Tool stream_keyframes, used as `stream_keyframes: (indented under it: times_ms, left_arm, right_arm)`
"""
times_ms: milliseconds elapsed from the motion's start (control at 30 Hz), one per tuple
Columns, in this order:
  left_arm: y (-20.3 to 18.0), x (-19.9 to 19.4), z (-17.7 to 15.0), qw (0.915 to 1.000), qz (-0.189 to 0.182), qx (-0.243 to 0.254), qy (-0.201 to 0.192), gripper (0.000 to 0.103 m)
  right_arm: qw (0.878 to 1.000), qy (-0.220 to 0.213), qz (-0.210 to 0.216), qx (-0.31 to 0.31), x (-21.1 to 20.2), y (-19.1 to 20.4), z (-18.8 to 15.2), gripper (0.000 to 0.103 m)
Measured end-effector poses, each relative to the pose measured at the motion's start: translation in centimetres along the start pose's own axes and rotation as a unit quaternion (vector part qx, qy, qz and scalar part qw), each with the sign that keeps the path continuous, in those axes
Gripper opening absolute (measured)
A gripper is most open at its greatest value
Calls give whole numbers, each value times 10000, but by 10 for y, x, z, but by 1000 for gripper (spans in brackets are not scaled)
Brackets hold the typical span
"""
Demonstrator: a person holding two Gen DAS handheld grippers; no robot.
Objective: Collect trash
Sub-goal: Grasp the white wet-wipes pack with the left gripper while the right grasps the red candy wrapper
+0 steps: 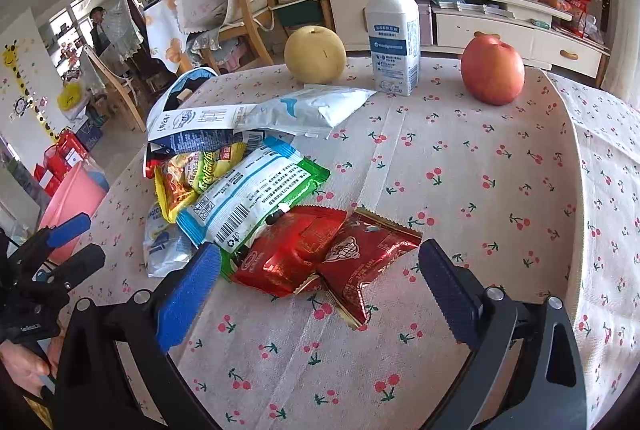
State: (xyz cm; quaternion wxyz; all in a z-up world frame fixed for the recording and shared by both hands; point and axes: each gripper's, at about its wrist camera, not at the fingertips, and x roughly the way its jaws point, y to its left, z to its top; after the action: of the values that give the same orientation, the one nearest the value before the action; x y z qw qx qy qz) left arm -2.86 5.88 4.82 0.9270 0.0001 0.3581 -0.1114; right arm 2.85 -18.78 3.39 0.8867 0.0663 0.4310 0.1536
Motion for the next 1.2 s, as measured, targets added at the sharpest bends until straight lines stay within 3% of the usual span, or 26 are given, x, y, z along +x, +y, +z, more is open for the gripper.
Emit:
stream_keyframes:
  times_ms: [300, 567, 767, 900, 1033, 1200]
  left_arm:
    - [6, -1, 1, 9999, 29, -98, 11, 90]
    - [10, 0, 1, 9998, 11, -202, 32, 90]
    - [10, 0, 3, 9997, -42, -230, 33, 90]
    - [8, 4, 2, 9997, -82, -229, 101, 90]
    - [25, 13, 2, 9942, -537, -878, 323, 90]
    - [52, 20, -2, 9824, -641, -1708, 414, 90]
  right_arm:
    - [9983, 497, 212, -229, 17, 8, -12, 98]
    - [9921, 679, 721, -772, 6, 37, -28, 98]
    - [9949, 166, 32, -995, -6, 31, -18, 98]
    - [9944, 166, -338, -985, 8, 21, -12, 98]
    - [9928, 188, -396, -1114, 19, 20, -8, 98]
    - [9872, 356, -396, -1504, 35, 21, -1, 98]
